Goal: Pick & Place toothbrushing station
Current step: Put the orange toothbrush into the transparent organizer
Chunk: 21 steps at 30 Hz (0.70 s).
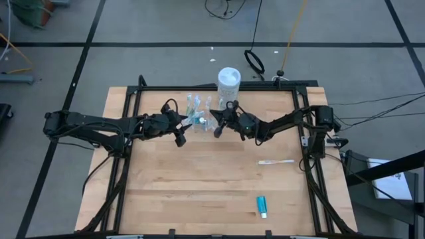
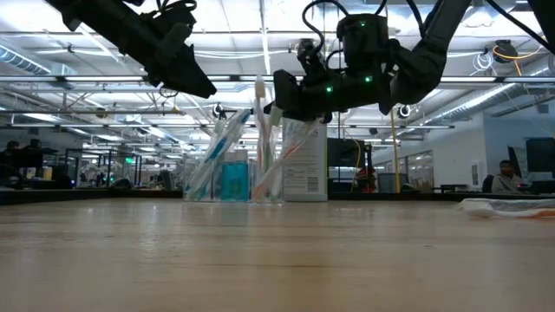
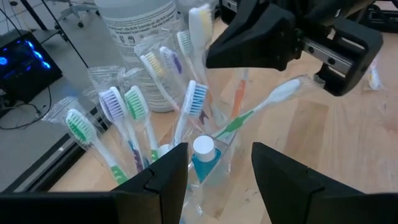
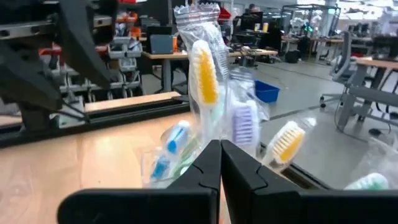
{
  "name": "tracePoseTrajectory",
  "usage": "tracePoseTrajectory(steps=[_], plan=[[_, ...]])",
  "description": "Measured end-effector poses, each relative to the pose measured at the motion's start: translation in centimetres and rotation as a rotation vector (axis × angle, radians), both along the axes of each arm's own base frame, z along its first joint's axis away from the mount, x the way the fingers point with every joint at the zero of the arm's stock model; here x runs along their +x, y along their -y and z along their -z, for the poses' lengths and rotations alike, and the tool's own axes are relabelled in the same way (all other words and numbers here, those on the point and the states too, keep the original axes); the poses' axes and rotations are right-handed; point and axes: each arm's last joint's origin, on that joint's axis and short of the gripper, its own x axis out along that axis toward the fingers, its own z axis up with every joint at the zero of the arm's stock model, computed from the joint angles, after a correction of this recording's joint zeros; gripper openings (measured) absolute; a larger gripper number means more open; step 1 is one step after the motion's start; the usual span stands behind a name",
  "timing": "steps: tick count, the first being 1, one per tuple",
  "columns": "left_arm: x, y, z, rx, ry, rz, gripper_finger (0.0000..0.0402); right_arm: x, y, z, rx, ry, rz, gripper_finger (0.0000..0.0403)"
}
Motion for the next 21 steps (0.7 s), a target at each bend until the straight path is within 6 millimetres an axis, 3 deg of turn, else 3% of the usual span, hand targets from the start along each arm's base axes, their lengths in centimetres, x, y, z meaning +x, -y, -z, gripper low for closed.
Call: tracePoseTrajectory(steps=[8, 18, 21], plan=[[0.0, 0.0, 0.0, -0.001, 0.001, 0.0, 0.0184, -0.1, -0.1, -1.2, -0.04, 0.069, -0.005, 0.0007], [0.0, 0.0, 0.0, -0.001, 0.003, -0.001, 0.0184, -1.4, -0.3, -3.5, 0.017, -0.005, -0.001, 0.0079], [0.0, 0.0, -0.1, -0.002, 0.008, -0.001, 0.0184, -2.0, -0.4, -5.0, -0.026, -0.003, -0.002, 0.0098]])
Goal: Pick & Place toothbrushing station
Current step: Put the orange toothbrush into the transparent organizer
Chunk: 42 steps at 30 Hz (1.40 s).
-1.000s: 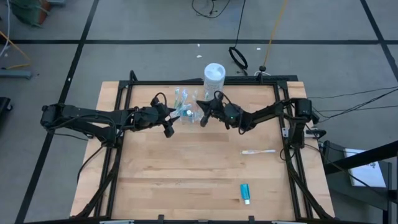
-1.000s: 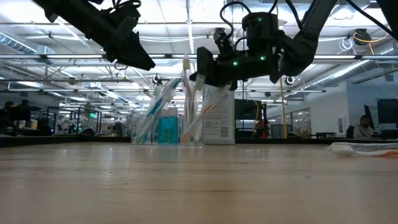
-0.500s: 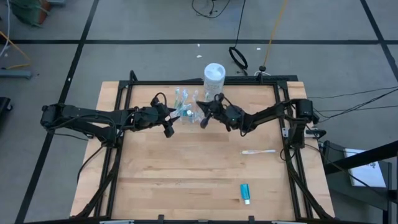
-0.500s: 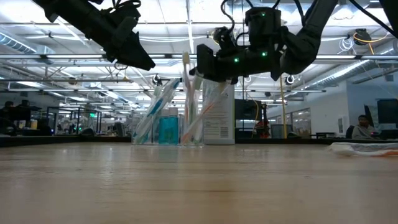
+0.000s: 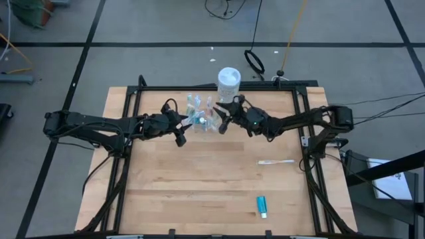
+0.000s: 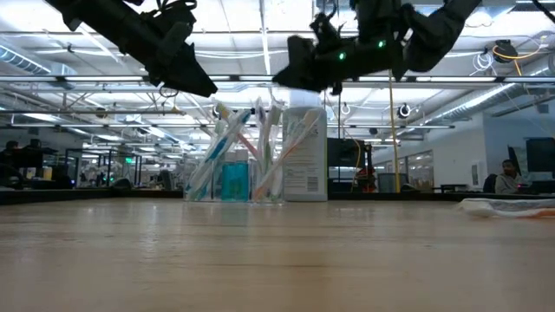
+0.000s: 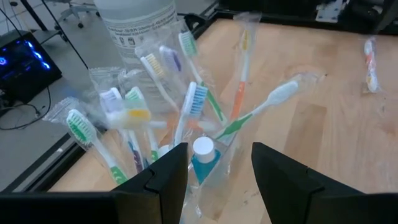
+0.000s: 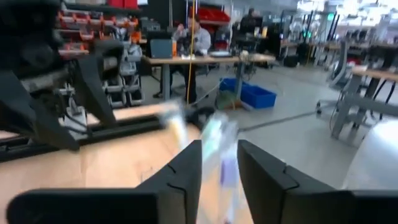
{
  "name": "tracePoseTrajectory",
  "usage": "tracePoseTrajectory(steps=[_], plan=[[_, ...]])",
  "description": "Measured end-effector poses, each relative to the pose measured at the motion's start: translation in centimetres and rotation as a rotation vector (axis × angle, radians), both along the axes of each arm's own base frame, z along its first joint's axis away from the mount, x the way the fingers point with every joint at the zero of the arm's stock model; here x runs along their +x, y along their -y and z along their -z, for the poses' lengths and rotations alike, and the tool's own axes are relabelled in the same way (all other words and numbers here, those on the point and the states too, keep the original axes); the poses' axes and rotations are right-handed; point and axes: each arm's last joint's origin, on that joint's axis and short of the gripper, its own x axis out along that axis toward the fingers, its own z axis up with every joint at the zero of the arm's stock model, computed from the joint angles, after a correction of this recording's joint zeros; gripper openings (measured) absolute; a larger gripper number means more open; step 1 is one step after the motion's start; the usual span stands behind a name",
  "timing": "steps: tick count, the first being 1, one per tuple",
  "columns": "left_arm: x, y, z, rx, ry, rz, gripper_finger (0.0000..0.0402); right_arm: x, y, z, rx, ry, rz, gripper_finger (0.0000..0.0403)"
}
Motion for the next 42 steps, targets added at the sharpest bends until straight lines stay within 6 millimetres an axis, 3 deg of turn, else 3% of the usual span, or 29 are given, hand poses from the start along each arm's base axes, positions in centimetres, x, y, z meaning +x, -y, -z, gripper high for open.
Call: tracePoseTrajectory(steps=[4, 8, 18, 26, 29, 37, 42], plan=[[0.1, 0.0, -0.2, 0.001, 0.019, -0.004, 0.0184, -0.8, -0.3, -2.2, -0.007, 0.068, -0.036, 0.0113], [0.1, -0.2, -0.4, -0.009, 0.063, -0.072, 0.0184, -1.5, -1.2, -3.0, 0.006, 0.022, -0.145, 0.0115], [0.1, -2.4, -0.6, -0.09, 0.248, -0.413, 0.0184, -3.0, -3.5, -1.9, -0.019, -0.331, -0.272, 0.0112], [1.9, -5.5, 0.9, -0.188, 0.298, -0.383, 0.018, -3.6, -3.7, -1.7, -0.006, -0.394, -0.278, 0.0107], [2.0, -5.8, 1.4, -0.205, 0.287, -0.398, 0.0152, -3.6, -3.7, -1.7, -0.007, -0.398, -0.278, 0.0107], [2.6, -5.6, 1.0, -0.233, 0.342, -0.323, 0.0019, -3.8, -3.7, -1.3, 0.007, -0.441, -0.278, 0.0105], [3.0, -5.6, -0.3, -0.223, 0.442, -0.2, 0.0026, -3.8, -3.7, -1.3, 0.008, -0.447, -0.279, 0.0105]])
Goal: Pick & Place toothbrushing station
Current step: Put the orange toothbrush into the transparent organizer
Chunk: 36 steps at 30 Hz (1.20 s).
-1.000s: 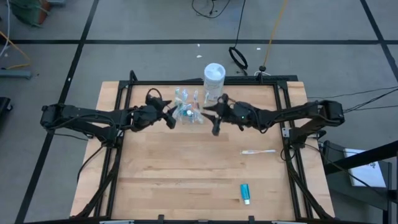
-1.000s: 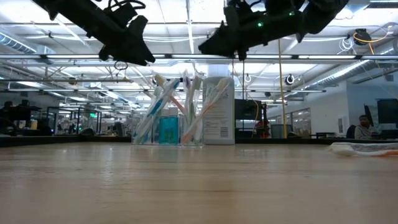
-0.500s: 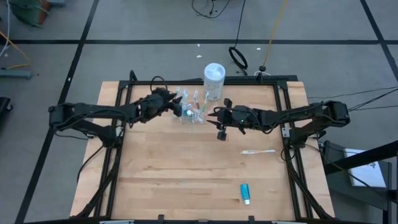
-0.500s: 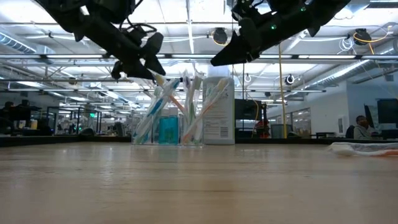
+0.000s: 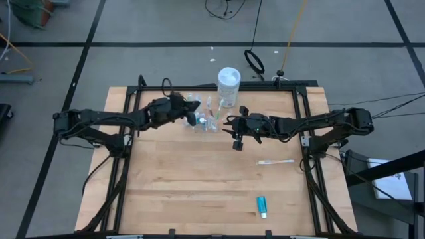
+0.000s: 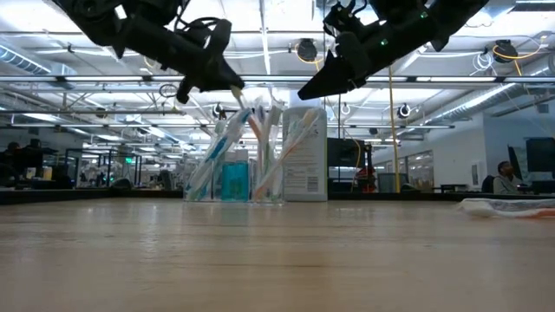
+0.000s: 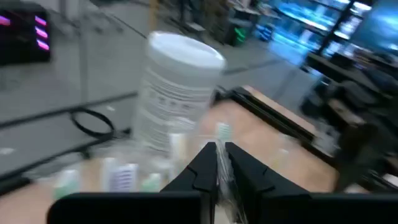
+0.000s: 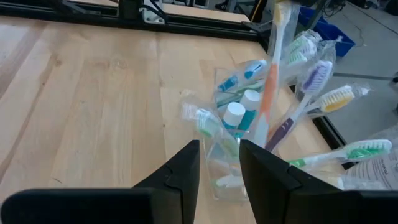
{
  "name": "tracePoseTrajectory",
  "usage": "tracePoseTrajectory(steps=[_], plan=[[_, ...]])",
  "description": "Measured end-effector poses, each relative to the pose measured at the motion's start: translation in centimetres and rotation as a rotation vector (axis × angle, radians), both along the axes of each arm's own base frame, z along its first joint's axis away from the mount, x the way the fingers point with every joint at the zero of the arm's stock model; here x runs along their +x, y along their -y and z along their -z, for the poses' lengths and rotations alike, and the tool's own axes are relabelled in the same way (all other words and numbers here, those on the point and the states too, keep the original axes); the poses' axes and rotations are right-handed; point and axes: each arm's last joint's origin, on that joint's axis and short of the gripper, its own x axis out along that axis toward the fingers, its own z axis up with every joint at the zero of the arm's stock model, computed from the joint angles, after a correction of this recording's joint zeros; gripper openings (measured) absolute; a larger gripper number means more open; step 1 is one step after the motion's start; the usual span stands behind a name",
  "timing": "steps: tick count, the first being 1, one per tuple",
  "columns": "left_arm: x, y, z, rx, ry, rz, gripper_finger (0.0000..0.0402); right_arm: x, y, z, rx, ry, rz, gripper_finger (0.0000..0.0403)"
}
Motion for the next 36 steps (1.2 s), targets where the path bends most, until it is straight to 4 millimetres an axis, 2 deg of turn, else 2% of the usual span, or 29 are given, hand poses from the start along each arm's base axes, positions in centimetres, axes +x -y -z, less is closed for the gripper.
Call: tracePoseTrajectory(steps=[3, 8, 13, 16, 18, 22, 25, 31, 36], plan=[[0.3, -0.4, -0.8, -0.047, -0.043, 0.064, 0.0031, 0.0, 0.0, 0.0, 0.0, 0.0, 0.0, 0.0105], [1.6, -1.0, -3.0, -0.051, -0.259, 0.083, 0.0009, 0.0, 0.0, 0.0, 0.0, 0.0, 0.0, 0.0105], [4.3, -1.7, -5.9, -0.02, -0.351, 0.144, 0.0021, 0.0, 0.0, 0.0, -0.001, 0.0, 0.0, 0.0105], [6.7, -2.3, -6.4, -0.028, -0.422, 0.206, 0.0026, 0.0, 0.0, 0.0, 0.0, -0.003, 0.0, 0.0105], [8.4, -2.8, -6.0, -0.034, -0.483, 0.222, 0.002, 0.0, 0.0, 0.1, 0.001, -0.013, 0.0, 0.0105], [11.1, -3.6, -4.1, -0.055, -0.636, 0.228, 0.0007, -0.2, 0.0, 0.4, 0.004, -0.049, 0.0, 0.0105], [12.5, -4.1, -3.3, -0.06, -0.647, 0.217, 0.0021, -0.3, 0.0, 0.7, 0.006, -0.077, 0.0, 0.0105], [13.0, -4.4, -1.5, -0.092, -0.705, 0.207, 0.0046, -0.4, 0.0, 0.8, 0.007, -0.089, 0.0, 0.0105], [12.7, -4.6, -1.4, -0.092, -0.74, 0.209, 0.0048, -0.4, 0.0, 0.8, 0.012, -0.089, -0.002, 0.0105]])
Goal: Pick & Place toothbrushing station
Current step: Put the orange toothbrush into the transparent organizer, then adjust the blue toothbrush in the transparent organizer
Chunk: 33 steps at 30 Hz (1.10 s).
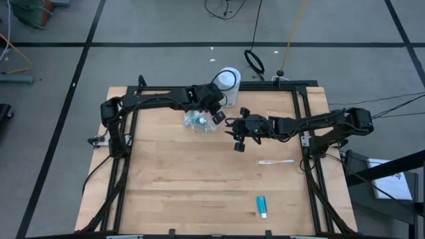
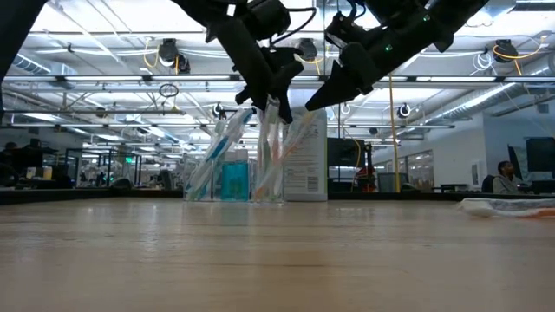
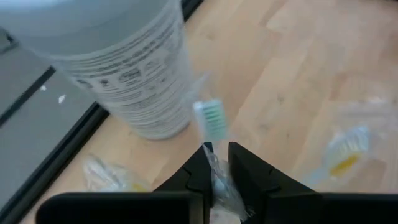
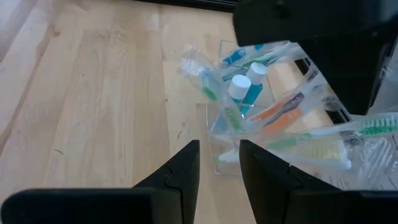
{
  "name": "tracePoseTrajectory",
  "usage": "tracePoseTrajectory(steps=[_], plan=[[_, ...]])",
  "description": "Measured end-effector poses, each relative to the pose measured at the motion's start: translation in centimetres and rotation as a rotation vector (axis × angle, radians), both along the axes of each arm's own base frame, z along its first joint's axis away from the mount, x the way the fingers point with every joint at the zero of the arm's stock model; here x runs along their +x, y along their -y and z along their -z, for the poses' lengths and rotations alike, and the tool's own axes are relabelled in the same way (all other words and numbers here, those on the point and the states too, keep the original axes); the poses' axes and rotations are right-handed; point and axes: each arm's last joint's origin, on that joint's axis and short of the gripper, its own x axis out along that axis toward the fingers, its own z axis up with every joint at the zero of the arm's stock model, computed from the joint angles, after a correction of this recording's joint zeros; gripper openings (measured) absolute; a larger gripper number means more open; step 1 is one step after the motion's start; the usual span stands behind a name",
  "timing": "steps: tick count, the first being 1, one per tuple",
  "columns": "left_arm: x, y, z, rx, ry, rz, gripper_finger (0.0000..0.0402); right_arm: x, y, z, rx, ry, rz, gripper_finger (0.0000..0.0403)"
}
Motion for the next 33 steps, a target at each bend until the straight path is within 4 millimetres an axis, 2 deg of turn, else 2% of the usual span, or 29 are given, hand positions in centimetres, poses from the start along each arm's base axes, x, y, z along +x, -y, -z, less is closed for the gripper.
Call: tracePoseTrajectory(steps=[5, 13, 18, 22, 25, 28, 33], plan=[[0.1, 0.7, -0.1, 0.051, -0.036, 0.095, 0.0064, 0.0, 0.0, 0.0, 0.0, -0.002, 0.001, 0.0105], [-0.1, 1.0, 0.1, 0.092, -0.088, 0.109, 0.0153, 0.0, 0.0, 0.0, 0.0, -0.001, 0.001, 0.0105], [-1.5, 2.0, -2.5, 0.158, -0.08, 0.147, 0.019, 0.0, 0.0, 0.0, 0.001, -0.005, 0.0, 0.0105], [-3.2, 3.2, -5.0, 0.168, -0.064, 0.17, 0.0199, 0.0, 0.0, 0.1, 0.001, -0.007, 0.001, 0.0105], [-4.7, 3.9, -5.8, 0.144, -0.103, 0.167, 0.02, 0.0, 0.0, 0.0, 0.004, -0.005, 0.003, 0.0105], [-5.1, 4.1, -5.2, 0.112, -0.14, 0.143, 0.02, 0.0, 0.0, 0.0, 0.032, 0.002, 0.018, 0.0105], [-5.3, 4.5, -2.2, 0.132, -0.243, 0.117, 0.02, 0.0, 0.0, 0.1, 0.042, 0.005, 0.023, 0.0105]])
